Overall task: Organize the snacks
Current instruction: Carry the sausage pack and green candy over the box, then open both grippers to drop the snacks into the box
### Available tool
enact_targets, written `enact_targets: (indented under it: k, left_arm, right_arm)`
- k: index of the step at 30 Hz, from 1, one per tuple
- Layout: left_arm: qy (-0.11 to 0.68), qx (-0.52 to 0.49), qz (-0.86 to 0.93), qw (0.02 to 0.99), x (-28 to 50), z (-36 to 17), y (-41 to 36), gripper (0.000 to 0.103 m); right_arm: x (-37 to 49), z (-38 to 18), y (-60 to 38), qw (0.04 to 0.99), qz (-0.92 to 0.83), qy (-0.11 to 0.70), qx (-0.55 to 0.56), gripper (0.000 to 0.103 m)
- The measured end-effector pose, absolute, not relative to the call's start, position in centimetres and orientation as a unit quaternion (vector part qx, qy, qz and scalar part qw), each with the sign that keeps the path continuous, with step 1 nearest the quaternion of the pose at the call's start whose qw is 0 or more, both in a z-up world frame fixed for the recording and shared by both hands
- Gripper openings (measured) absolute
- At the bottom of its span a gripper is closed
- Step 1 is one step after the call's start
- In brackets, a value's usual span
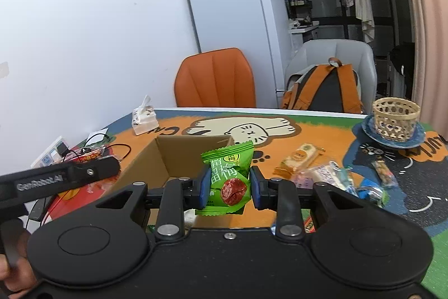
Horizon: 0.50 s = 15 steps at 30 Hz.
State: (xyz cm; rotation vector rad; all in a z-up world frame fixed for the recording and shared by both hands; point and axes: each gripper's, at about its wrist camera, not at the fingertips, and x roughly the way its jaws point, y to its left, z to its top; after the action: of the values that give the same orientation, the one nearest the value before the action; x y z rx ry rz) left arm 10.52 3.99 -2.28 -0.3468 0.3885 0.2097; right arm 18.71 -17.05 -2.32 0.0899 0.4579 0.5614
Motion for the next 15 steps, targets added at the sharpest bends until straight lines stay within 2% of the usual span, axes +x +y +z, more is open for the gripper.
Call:
enact_targets:
  k: [3, 5, 7, 15]
  left_arm:
    - [0.192, -0.17, 0.118, 0.959, 11.0, -2.8, 4.3, 0.047]
    - [0.195, -0.165, 0.127, 0.959, 11.4, -3.1, 4.5, 0.053]
    - [0.201, -0.166, 0.125, 0.957, 11.5, -3.4, 4.7, 0.056]
    - [0.203, -0.183, 0.137, 0.952, 10.3, -3.8, 5.7, 0.058]
  right_arm:
    - [18.9, -2.4, -16.3, 0.932, 0.28, 0.226, 0.04, 0.03]
    - [19.0, -2.6, -15.8, 0.931, 0.282, 0.228, 0.038, 0.03]
    - [19.1, -2.7, -15.5, 0.93, 0.284, 0.231, 0.037, 0.03]
    - [18.9, -2.6, -14.0, 0.926, 0.294, 0.233, 0.029, 0.03]
